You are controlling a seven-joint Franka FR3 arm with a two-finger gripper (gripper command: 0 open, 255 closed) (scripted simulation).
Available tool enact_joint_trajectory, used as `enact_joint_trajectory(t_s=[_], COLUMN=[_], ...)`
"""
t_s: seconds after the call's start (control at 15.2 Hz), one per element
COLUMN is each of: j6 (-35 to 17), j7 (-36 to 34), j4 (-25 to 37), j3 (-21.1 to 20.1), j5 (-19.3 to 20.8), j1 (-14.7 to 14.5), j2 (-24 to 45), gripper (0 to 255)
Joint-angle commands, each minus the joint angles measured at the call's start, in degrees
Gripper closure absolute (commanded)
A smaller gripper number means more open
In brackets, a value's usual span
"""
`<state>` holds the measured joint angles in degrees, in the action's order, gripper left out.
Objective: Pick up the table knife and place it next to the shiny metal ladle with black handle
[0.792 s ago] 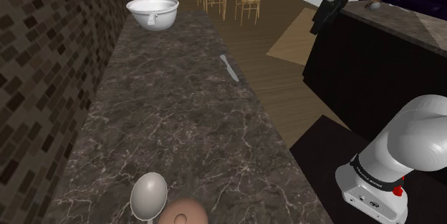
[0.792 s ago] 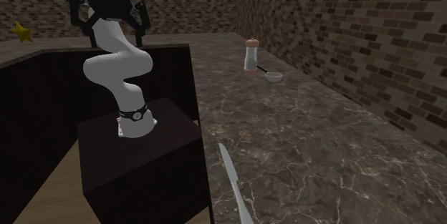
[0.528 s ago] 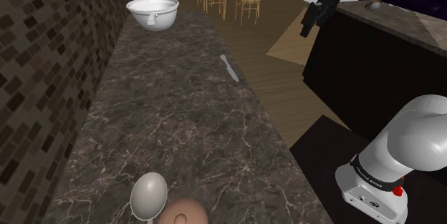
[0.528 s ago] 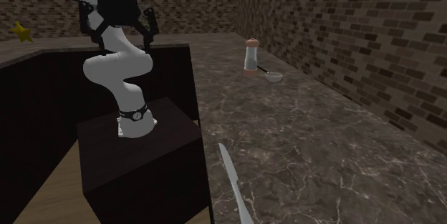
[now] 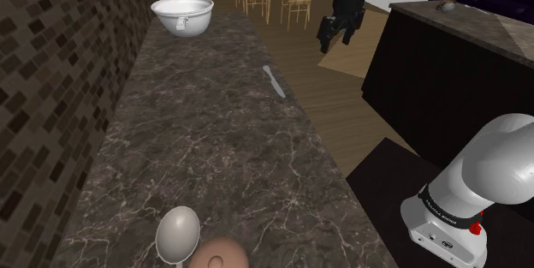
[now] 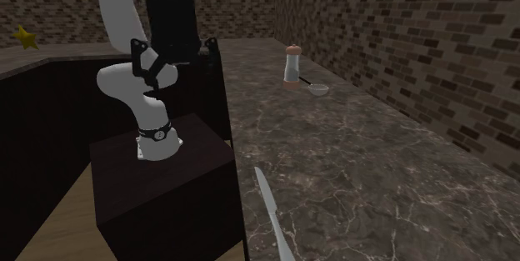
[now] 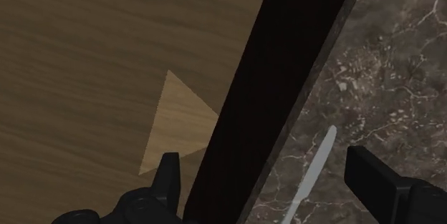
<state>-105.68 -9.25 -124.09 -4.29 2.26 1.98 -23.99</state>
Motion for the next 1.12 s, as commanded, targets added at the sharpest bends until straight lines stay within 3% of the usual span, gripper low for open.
enact_joint_trajectory(t_s=[0.0, 0.53, 1.06], j6=[-1.34, -3.64, -2.32], j7=[-2.62, -11.16, -18.27], j4=[1.90, 14.34, 31.80], j3=[-0.80, -2.36, -2.45], j5=[-0.73, -2.66, -4.55], j1=[0.02, -0.07, -0.83], j2=[4.36, 23.11, 42.73], gripper=[0, 0, 0])
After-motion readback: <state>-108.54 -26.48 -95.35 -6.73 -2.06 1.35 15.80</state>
